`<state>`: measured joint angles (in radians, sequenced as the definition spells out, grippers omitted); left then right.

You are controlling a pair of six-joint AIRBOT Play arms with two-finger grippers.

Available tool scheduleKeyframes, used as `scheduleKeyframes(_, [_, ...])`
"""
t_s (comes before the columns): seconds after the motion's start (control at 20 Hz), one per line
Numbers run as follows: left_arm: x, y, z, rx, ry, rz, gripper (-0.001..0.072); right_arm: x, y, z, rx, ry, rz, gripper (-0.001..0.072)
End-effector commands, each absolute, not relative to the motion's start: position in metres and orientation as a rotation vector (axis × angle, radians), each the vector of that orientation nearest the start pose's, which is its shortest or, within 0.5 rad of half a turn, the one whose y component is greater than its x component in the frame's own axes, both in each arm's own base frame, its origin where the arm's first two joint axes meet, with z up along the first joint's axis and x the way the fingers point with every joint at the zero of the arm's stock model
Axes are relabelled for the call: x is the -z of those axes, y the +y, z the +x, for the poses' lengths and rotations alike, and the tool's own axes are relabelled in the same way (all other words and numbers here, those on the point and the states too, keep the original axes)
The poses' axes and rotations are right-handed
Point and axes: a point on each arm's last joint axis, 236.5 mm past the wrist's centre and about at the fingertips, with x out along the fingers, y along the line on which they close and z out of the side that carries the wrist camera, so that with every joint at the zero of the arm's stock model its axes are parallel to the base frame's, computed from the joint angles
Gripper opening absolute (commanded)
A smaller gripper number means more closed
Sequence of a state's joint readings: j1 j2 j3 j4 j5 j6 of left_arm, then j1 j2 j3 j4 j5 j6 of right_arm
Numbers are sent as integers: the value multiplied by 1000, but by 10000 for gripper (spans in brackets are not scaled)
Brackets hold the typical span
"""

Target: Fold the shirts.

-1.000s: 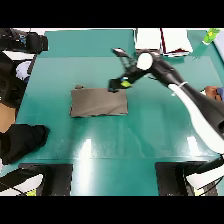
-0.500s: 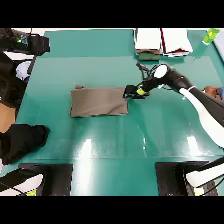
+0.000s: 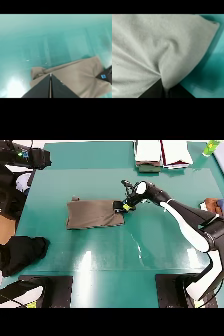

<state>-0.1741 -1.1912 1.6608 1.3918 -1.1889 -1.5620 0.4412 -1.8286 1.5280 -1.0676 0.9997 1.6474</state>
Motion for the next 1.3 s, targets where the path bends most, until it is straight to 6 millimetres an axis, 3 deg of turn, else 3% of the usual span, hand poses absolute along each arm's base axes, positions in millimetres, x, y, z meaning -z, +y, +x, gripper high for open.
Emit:
scheduleKeyframes(0.0, [-251,-136,419,353,716,-35,25,47,289,446,-483,1287,174,17])
scheduleKeyframes(0.15, [-255,-177,408,441,691,7,25,-3,225,475,-388,1212,90,17])
scheduleKeyframes(0.3, [-257,-208,394,519,683,43,26,-54,124,494,-221,1145,42,18])
scheduleKeyframes(0.4, [-256,-220,387,553,681,66,26,-84,42,495,-70,1099,83,17])
scheduleKeyframes(0.55, [-256,-222,386,559,683,69,26,-113,-74,481,135,1041,192,17])
scheduleKeyframes(0.7, [-256,-222,386,559,682,68,26,-132,-188,451,357,956,304,17])
scheduleKeyframes(0.8, [-256,-222,386,558,683,66,26,-135,-247,425,477,917,373,17])
scheduleKeyframes(0.9, [-256,-223,386,556,685,55,26,-135,-292,397,573,897,425,17])
scheduleKeyframes(1.0, [-256,-223,386,556,685,56,26,-143,-317,388,606,818,496,17])
scheduleKeyframes(1.25, [-256,-223,385,549,693,31,26,-162,-334,390,606,708,562,16])
